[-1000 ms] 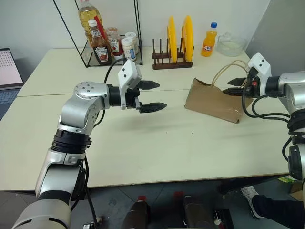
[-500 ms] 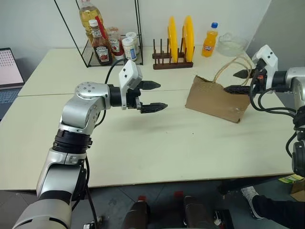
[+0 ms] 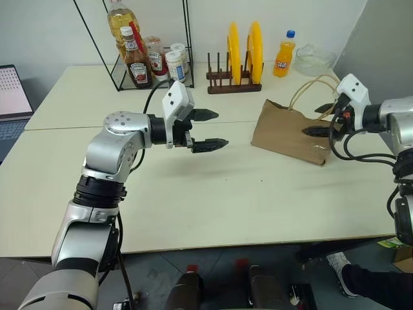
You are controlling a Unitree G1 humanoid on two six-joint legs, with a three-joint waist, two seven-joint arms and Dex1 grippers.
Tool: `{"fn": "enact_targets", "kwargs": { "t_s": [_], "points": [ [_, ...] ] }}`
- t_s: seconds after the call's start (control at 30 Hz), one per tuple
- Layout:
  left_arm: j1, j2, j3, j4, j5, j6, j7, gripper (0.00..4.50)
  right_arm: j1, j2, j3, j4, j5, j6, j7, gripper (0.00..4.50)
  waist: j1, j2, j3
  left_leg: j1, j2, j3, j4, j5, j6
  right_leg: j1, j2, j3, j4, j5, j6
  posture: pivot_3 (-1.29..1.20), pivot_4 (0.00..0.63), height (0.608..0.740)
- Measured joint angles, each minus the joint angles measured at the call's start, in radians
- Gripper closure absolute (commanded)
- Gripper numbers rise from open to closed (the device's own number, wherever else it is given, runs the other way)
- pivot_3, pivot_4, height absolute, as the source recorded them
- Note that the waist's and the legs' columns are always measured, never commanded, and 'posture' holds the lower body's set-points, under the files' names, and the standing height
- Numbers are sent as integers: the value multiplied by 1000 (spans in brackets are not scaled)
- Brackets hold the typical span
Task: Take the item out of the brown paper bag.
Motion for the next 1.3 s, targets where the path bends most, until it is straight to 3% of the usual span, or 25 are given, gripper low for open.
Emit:
{"fn": "enact_targets", "kwargs": {
  "t_s": [0.1,0.2,0.5,0.57,0.77,0.97,1.13,1.3],
  "points": [
    [14,0,0,-20,-1,1,3,0,0,0,13,36,-27,-33,-16,19,0,0,0,0,0,0,0,0,0,0,0,0,0,0,0,0,150,740],
    [22,1,0,-31,-1,5,5,0,0,0,23,64,-41,-58,-12,591,0,0,0,0,0,0,0,0,0,0,0,0,0,0,0,0,150,740],
    [37,4,2,-53,-6,23,23,0,-5,4,21,119,-39,-83,6,3915,0,0,0,0,0,0,0,0,0,0,0,0,0,0,0,0,150,740],
    [37,5,2,-57,-7,25,23,0,-6,5,20,121,-38,-84,6,4479,0,0,0,0,0,0,0,0,0,0,0,0,0,0,0,0,150,740],
    [37,8,3,-70,-14,28,23,0,-4,11,10,115,-31,-85,4,4479,-1,0,0,0,0,0,0,0,0,0,0,0,0,0,0,0,150,740],
    [69,36,31,-94,-28,58,25,0,27,66,-24,-38,34,-67,1,4479,-11,0,0,0,1,0,0,0,0,0,0,0,0,0,0,0,150,740],
    [158,101,74,-149,-46,105,46,0,20,149,-25,-80,53,-62,-23,4479,-16,0,0,0,2,-2,0,0,0,0,0,1,0,0,0,0,150,740],
    [271,173,181,-255,-92,180,94,0,-94,278,-17,39,43,-111,-55,4479,-26,1,0,0,3,-3,-1,0,0,-1,0,1,0,0,0,0,150,740]
  ]
}}
